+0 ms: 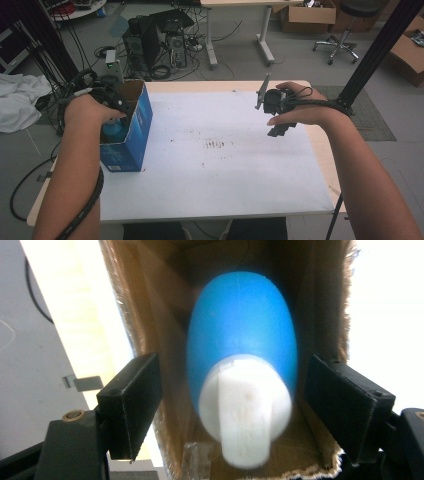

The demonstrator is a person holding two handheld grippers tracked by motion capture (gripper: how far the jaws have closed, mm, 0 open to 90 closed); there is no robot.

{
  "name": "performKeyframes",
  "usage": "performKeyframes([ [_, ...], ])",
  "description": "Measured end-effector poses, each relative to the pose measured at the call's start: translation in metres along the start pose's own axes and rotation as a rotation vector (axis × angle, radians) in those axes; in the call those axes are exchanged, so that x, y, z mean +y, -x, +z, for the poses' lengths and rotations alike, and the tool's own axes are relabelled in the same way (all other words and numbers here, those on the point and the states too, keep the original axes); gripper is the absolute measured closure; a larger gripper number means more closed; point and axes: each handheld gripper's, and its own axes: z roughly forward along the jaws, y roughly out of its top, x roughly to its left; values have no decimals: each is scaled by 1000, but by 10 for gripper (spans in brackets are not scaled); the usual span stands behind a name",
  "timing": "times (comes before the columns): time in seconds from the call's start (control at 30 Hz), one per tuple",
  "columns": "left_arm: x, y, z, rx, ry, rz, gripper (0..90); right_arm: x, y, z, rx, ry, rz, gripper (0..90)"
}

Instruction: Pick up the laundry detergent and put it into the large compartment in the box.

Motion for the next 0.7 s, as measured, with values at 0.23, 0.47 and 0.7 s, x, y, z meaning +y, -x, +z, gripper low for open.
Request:
performKeyframes([
  [0.23, -1, 3, -15, 5, 25, 18, 206, 1, -1, -2, -3, -2, -6, 154],
  [0.47, -4, 1, -26, 2, 37, 20, 169, 0, -1, -3, -3, 1, -4, 154],
  [0.7, -8, -1, -41, 13, 54, 35, 164, 1, -1, -4, -5, 0, -3, 154],
])
